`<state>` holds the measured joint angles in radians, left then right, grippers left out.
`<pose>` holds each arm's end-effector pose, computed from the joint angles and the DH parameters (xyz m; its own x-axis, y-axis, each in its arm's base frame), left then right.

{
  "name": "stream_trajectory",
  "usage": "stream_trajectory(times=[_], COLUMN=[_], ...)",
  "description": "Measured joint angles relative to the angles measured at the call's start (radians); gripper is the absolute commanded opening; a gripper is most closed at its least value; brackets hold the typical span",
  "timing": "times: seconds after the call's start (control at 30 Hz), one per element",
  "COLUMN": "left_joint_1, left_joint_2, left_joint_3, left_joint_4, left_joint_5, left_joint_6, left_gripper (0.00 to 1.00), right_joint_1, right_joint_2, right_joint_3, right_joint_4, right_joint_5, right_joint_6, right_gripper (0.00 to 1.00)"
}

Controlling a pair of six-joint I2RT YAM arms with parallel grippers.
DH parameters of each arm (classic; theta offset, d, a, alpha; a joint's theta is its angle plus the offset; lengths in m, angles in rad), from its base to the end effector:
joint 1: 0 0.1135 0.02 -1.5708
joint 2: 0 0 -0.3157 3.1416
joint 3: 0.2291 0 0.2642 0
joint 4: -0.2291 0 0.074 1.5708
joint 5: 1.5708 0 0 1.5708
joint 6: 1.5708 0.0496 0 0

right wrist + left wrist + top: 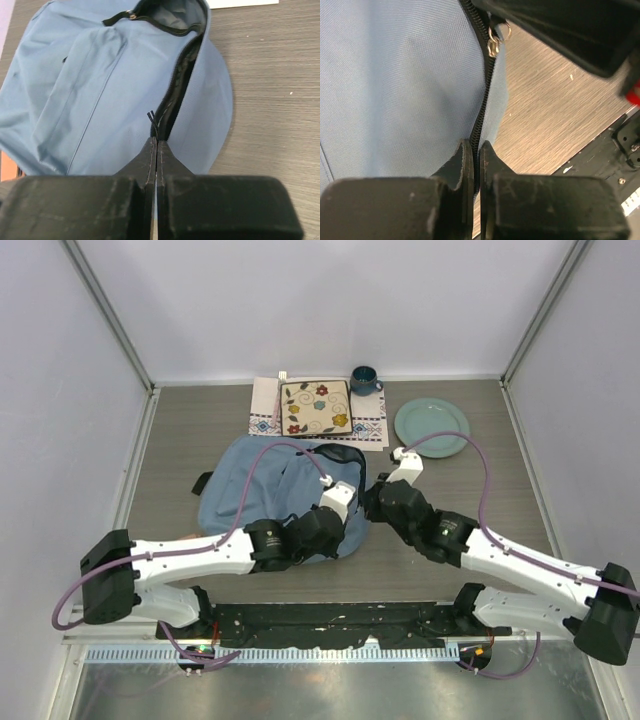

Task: Pack the student bag
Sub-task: Zip the student bag at the center of the board.

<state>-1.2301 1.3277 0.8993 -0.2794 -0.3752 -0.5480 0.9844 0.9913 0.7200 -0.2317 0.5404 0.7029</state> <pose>0.1155 -0.2713 0.2895 -0.5938 0.2244 -0.7727 0.5560 0.8086 -0.1925 0.1392 0.1634 0.3103 -0.5040 0.2431 -0.8288 -0.1822 0.9081 0.3771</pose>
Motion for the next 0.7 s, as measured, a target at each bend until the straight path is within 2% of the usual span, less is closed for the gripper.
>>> stream_trajectory(times=[0.1,0.33,0.6,0.67,0.7], left_joint_1=[0.0,-0.035,-0.054,-0.055,-0.055], left_joint_2=[-0.008,-0.133,-0.265,-0.287,-0.3], left_joint_3=[-0.027,-0.192,-0.336,-0.357,-0.364], left_joint_4=[0.046,0.105,0.083,0.067,0.052], left_joint_5=[-0.005,-0.01,-0.007,-0.008,-0.01], left_joint_6=[-0.026,-0.123,-0.232,-0.258,-0.269], left_gripper=[0.0,0.0,0.0,0.14,0.33], right_joint_1=[-0.101,-0.212,-0.242,-0.247,-0.249], right_joint_2=[0.048,0.144,0.174,0.174,0.174], right_joint_3=[0.024,0.074,0.074,0.073,0.071], right_joint_4=[0.0,0.011,0.022,0.026,0.031], right_joint_5=[-0.083,-0.175,-0.188,-0.19,-0.193], right_joint_6=[-0.005,-0.026,-0.025,-0.025,-0.026], right_gripper=[0.01,0.01,0.01,0.01,0.01])
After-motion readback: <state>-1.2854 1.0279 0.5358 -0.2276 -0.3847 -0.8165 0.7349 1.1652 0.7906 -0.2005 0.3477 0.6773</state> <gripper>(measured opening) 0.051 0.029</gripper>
